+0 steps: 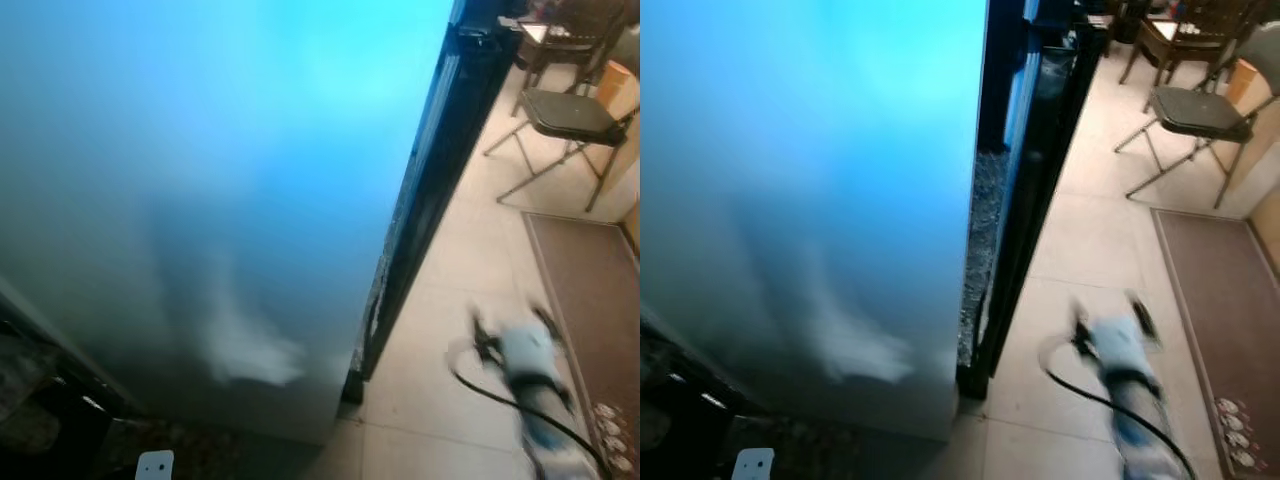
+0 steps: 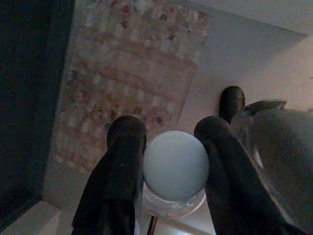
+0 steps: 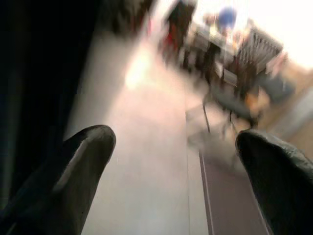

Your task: Restocking fridge

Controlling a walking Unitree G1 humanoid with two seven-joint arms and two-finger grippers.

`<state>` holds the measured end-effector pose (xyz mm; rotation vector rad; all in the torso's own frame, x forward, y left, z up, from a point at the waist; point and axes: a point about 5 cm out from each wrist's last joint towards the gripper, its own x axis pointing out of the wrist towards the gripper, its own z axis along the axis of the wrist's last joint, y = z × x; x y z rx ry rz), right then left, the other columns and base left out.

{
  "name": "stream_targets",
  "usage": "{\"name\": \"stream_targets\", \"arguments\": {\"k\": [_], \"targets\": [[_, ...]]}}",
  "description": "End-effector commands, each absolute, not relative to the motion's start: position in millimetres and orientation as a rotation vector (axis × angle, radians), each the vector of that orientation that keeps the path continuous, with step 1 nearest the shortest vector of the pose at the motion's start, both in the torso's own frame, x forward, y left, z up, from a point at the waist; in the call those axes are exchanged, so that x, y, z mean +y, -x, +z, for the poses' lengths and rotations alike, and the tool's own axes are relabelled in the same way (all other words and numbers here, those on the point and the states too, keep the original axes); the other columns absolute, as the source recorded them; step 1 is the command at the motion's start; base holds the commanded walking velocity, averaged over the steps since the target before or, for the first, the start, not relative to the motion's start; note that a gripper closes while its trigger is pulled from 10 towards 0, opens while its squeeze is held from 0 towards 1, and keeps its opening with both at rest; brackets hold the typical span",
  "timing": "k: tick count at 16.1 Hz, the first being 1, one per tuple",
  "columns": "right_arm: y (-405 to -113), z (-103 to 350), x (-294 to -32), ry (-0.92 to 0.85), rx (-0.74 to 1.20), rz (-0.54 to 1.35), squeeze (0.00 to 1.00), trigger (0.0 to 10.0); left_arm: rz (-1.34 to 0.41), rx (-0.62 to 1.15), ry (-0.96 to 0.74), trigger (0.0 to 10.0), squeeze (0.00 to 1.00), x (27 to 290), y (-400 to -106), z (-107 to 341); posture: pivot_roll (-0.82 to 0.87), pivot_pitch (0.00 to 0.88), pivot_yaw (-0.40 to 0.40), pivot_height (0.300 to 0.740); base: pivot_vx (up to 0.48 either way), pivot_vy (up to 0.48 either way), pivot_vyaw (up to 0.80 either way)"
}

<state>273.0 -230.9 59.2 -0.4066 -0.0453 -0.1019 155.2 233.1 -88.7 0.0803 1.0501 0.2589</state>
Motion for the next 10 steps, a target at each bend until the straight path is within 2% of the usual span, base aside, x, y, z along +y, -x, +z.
{"name": "stream_targets", "arguments": {"k": [1,2,4,6,7,10], "targets": [[-274.7,66.2,-219.2,0.41,-0.084,-0.074,0.0,10.0,0.281,1.066,-0.071,10.0,0.0,234.0,-151.9,-90.0,-0.01,0.038,-0.032,0.74,0.0,0.0,0.0],[-273.4,78.0,-192.2,0.379,-0.154,-0.017,0.0,10.0,0.283,1.063,-0.067,10.0,0.0,233.9,-153.6,-89.5,-0.02,0.038,-0.027,0.74,0.0,0.0,0.0],[-270.6,84.6,-169.9,0.342,-0.175,0.033,0.0,10.0,0.286,1.061,-0.064,10.0,0.0,233.9,-154.9,-88.9,-0.02,0.039,-0.024,0.74,0.0,0.0,0.0],[-269.1,88.2,-162.6,0.27,-0.153,-0.028,0.0,10.0,0.286,1.059,-0.065,10.0,0.0,234.0,-155.8,-88.6,-0.02,0.04,-0.018,0.74,0.0,0.0,0.0],[-269.1,89.6,-165.6,0.209,-0.137,-0.085,1.0,10.0,0.286,1.059,-0.064,10.0,0.0,234.0,-156.0,-88.5,-0.02,0.041,-0.016,0.74,0.0,0.0,0.0],[-274.9,99.2,-174.8,0.129,-0.143,-0.179,1.0,10.0,0.289,1.058,-0.065,10.0,0.0,234.6,-155.8,-88.4,-0.02,0.042,-0.011,0.74,0.0,0.0,0.0]]}}
